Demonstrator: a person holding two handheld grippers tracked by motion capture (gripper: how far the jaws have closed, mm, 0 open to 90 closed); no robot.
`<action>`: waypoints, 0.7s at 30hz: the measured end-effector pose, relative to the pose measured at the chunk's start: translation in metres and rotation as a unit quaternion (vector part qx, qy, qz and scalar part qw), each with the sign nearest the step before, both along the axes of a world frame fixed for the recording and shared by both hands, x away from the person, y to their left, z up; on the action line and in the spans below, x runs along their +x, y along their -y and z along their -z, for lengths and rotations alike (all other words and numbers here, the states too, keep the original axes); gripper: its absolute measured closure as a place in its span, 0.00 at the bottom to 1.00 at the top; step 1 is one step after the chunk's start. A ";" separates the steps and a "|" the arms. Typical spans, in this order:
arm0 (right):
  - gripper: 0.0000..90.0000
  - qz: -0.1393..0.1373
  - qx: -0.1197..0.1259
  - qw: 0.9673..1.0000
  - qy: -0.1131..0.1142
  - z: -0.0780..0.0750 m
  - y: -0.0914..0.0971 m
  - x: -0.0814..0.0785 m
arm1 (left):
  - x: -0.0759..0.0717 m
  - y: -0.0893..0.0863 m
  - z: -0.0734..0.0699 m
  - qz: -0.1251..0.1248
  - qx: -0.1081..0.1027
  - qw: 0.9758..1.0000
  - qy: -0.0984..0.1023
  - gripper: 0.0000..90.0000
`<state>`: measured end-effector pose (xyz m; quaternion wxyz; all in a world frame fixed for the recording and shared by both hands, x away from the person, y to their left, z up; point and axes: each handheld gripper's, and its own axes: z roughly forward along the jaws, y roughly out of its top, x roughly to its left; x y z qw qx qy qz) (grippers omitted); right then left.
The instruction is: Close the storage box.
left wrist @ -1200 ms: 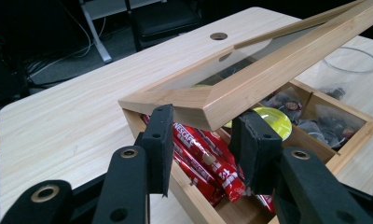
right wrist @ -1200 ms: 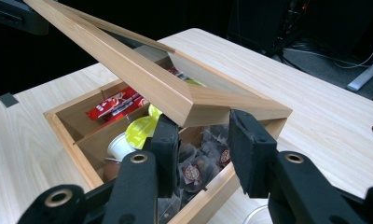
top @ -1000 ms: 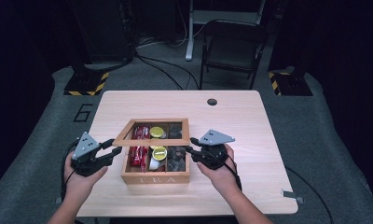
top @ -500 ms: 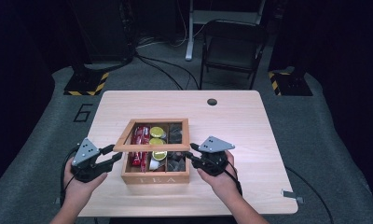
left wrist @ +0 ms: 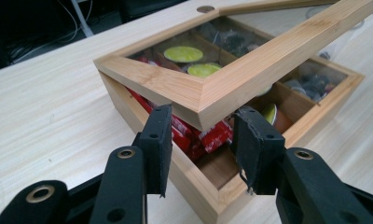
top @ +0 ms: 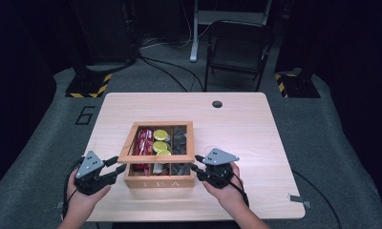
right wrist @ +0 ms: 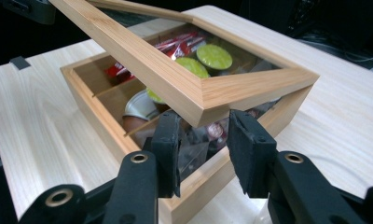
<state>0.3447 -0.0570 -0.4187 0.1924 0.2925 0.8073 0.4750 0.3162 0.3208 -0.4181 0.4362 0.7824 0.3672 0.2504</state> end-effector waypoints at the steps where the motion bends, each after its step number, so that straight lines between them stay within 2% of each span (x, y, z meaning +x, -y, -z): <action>1: 0.71 0.000 0.000 1.000 0.000 0.000 0.000 0.000 | 0.000 0.000 0.000 0.000 0.000 1.000 0.000 0.65; 9: 0.71 -0.007 -0.005 1.000 -0.004 0.011 0.001 -0.005 | -0.004 0.000 0.012 -0.001 0.000 1.000 -0.006 0.65; 13: 0.71 -0.001 0.001 1.000 -0.012 0.017 0.000 -0.007 | -0.005 0.001 0.018 -0.001 0.002 1.000 -0.004 0.65; 21: 0.71 0.001 -0.005 1.000 -0.007 0.024 -0.001 -0.009 | -0.007 -0.001 0.026 0.004 -0.004 1.000 -0.011 0.64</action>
